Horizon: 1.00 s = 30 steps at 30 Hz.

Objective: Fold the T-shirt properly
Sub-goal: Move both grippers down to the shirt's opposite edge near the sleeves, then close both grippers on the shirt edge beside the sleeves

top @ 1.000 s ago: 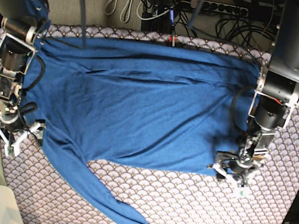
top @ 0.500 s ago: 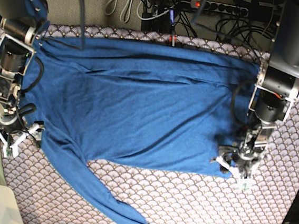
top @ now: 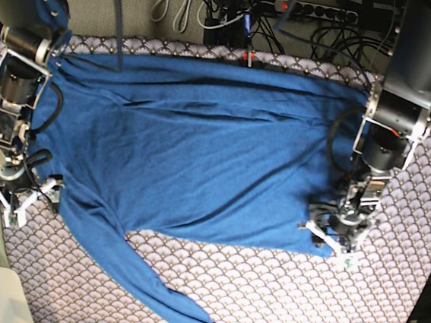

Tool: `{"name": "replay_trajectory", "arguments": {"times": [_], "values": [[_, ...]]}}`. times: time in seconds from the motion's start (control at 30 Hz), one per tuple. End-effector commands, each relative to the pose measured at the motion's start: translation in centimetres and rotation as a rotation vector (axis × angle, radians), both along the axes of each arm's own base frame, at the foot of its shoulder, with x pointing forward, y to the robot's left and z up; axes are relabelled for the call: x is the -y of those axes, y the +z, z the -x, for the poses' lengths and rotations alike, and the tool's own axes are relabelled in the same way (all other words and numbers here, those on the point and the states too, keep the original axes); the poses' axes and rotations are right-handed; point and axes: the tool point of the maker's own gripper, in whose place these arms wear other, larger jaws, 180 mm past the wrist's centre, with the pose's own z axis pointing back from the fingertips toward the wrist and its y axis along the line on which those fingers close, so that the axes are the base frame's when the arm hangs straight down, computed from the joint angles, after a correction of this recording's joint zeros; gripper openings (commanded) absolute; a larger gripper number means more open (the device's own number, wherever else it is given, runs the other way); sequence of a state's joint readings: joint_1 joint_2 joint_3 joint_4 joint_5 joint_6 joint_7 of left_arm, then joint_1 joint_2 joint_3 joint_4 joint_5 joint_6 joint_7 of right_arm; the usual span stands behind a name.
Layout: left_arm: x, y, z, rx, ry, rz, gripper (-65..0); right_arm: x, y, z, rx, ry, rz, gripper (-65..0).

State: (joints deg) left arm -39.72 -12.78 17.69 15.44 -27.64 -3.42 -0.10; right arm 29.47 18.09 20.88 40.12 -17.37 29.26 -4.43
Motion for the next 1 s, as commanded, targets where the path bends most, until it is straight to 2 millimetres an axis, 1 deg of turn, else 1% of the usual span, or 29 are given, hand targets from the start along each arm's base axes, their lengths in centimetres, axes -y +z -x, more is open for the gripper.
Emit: {"name": "replay_trajectory", "arguments": {"times": [0.0, 0.23, 0.27, 0.3, 0.43, 0.5, 0.53, 0.6, 0.73, 0.9, 0.97], "values": [[-0.1, 2.2, -1.6, 0.055, -0.007, 0.001, -32.3, 1.0, 2.8, -1.4, 0.081, -0.011, 0.011, -5.3], [-0.1, 1.7, -1.3, 0.044, -0.003, 0.006, -32.9, 0.7, 1.6, -0.7, 0.055, -0.007, 0.007, -5.3], [-0.1, 1.7, -1.3, 0.043, -0.004, 0.005, -34.9, 0.5, 1.4, -0.6, 0.052, -0.006, 0.004, -5.3], [-0.2, 1.6, -1.2, 0.041, -0.001, 0.005, -37.7, 0.5, 1.3, -0.6, 0.050, -0.005, 0.002, -5.3], [-0.9, 0.4, -0.3, 0.006, 0.019, 0.001, -53.5, -0.5, 0.6, -0.4, 0.041, 0.002, -0.014, -5.3], [-1.0, 0.4, -0.3, 0.005, 0.021, 0.002, -62.8, -0.7, 0.4, -0.3, 0.037, 0.003, -0.016, -5.3], [-1.0, 0.4, -0.3, 0.005, 0.021, 0.002, -65.0, -0.7, 0.4, -0.3, 0.035, 0.002, -0.016, -5.3], [-1.0, 0.3, -0.3, 0.004, 0.023, 0.003, -63.8, -0.8, 0.0, -0.2, 0.024, 0.002, -0.021, -5.3], [-1.0, 0.2, -0.2, -0.001, 0.022, 0.004, -64.6, -1.0, -3.0, 1.1, -0.055, -0.010, -0.068, -5.3], [-1.0, 0.2, -0.2, -0.004, 0.023, 0.004, -64.6, -1.3, -4.2, 1.4, -0.095, -0.017, -0.095, -5.3], [-1.0, 0.2, -0.2, -0.004, 0.023, 0.004, -64.6, -1.3, -4.2, 1.5, -0.096, -0.020, -0.096, -5.3]]}}
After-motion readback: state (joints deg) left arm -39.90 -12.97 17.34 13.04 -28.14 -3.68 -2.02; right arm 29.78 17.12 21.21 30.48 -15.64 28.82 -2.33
